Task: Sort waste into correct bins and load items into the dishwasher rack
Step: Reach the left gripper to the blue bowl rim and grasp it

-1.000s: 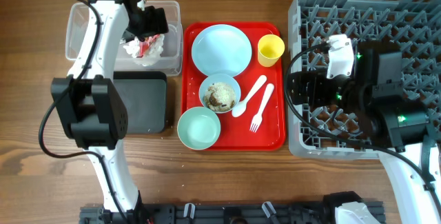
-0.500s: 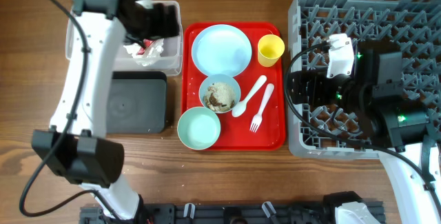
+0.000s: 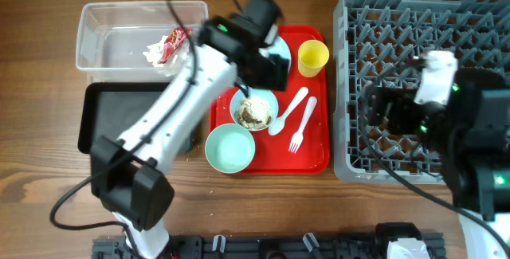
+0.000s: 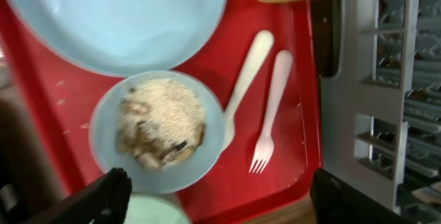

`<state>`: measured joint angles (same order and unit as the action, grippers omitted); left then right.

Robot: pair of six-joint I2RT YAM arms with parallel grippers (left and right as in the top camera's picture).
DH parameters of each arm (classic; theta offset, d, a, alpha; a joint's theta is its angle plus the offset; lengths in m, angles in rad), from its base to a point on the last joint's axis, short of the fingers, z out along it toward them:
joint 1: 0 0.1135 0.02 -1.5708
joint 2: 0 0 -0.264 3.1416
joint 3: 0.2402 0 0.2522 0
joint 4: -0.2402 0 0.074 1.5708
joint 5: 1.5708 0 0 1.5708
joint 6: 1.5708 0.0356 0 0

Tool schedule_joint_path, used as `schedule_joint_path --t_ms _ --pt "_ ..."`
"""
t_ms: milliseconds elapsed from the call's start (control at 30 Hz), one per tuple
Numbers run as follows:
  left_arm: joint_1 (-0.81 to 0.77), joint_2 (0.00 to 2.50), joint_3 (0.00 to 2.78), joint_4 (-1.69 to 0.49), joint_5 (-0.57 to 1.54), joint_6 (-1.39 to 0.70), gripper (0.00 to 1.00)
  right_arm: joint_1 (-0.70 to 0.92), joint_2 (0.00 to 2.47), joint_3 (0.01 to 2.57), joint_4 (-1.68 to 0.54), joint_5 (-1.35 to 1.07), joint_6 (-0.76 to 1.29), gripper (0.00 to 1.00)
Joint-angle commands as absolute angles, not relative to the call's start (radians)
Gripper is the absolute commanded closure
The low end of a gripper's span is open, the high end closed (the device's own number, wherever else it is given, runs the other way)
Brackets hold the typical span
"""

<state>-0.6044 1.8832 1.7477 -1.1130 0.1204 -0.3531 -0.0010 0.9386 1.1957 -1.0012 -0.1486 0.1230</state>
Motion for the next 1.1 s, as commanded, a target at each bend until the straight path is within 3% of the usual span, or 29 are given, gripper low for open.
schedule_joint_path --t_ms 0,333,500,700,867,1067 --pt "-0.657 1.895 1.633 -1.008 0.068 -0.454 0.19 -0.035 0.932 1.216 -1.029 -0.07 0.161 0.0" --pt "-0.739 1.897 1.432 -0.767 -0.04 -0.449 0.27 -0.035 0.997 1.215 -1.076 -0.089 0.184 0.0" --pt "-0.741 1.897 1.369 -0.693 -0.039 -0.435 0.41 -0.035 1.036 1.215 -1.093 -0.089 0.184 0.0" --pt "-0.742 1.898 1.284 -0.591 -0.047 -0.423 0.47 -0.035 1.056 1.215 -1.093 -0.104 0.184 0.0" --pt "-0.743 1.9 1.252 -0.549 -0.047 -0.423 0.58 -0.035 1.056 1.215 -1.093 -0.104 0.183 0.0" --pt "-0.743 1.927 1.242 -0.538 -0.047 -0.423 0.6 -0.035 1.056 1.215 -1.093 -0.104 0.184 0.0"
